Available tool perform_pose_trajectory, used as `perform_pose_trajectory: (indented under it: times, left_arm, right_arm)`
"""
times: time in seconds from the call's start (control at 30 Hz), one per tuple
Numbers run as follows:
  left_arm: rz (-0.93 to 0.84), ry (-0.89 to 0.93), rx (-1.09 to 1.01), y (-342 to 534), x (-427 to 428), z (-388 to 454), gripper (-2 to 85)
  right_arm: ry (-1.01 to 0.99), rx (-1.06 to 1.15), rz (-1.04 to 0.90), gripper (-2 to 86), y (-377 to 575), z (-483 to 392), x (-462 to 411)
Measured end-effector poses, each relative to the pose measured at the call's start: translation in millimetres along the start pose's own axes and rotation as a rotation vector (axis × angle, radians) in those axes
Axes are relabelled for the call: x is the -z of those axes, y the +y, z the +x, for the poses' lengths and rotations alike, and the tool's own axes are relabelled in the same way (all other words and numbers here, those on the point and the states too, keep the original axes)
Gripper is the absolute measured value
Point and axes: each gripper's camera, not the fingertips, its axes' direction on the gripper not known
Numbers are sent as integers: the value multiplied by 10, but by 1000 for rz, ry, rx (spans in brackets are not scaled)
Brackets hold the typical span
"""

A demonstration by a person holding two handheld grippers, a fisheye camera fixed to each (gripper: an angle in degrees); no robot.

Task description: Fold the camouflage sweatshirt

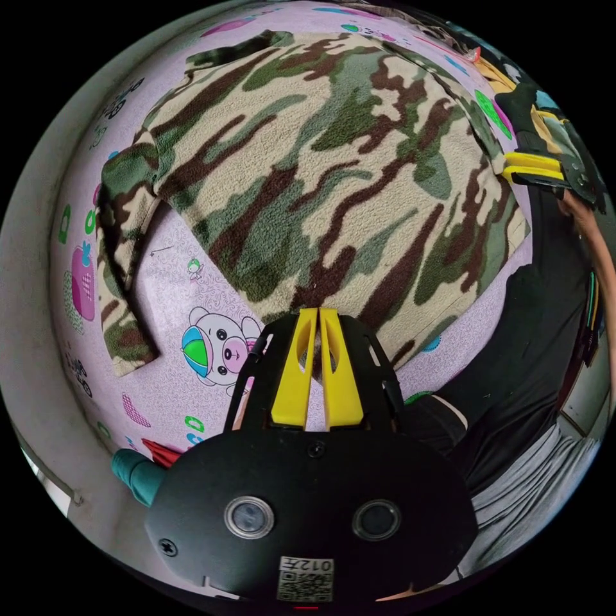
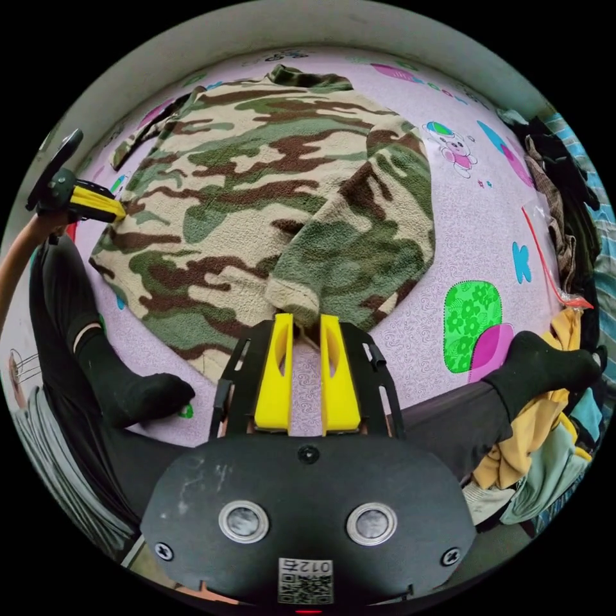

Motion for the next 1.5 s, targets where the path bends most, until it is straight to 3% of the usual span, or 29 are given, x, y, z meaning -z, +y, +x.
perform_pose_trajectory:
  times: [0.17,0.3,0.43,0.5,0.6,0.8,1.1,1.43,1.5]
  left_arm:
    - [5,9,7,-21,-54,-49,-1]
    - [5,9,5,-29,-90,-62,-1]
    - [3,23,15,-23,-119,-80,-1]
    - [4,26,16,-14,-127,-77,-1]
    - [8,32,15,9,-138,-69,0]
    - [16,24,22,79,-141,9,0]
    - [32,13,35,232,-103,181,1]
    - [96,9,70,533,1,421,0]
    - [99,3,66,572,28,476,1]
  right_arm:
    - [-19,-63,16,22,39,332,196]
    - [147,-127,67,22,46,728,546]
    - [388,-537,280,61,284,1563,1291]
    - [394,-620,342,72,408,1701,1453]
    - [285,-509,337,71,377,1461,1279]
    - [-103,-162,79,59,125,264,95]
    - [-94,-72,-22,6,47,-388,-384]
    - [294,-33,-104,-8,-63,-1212,-399]
    - [257,-4,-84,-9,-18,-1389,-370]
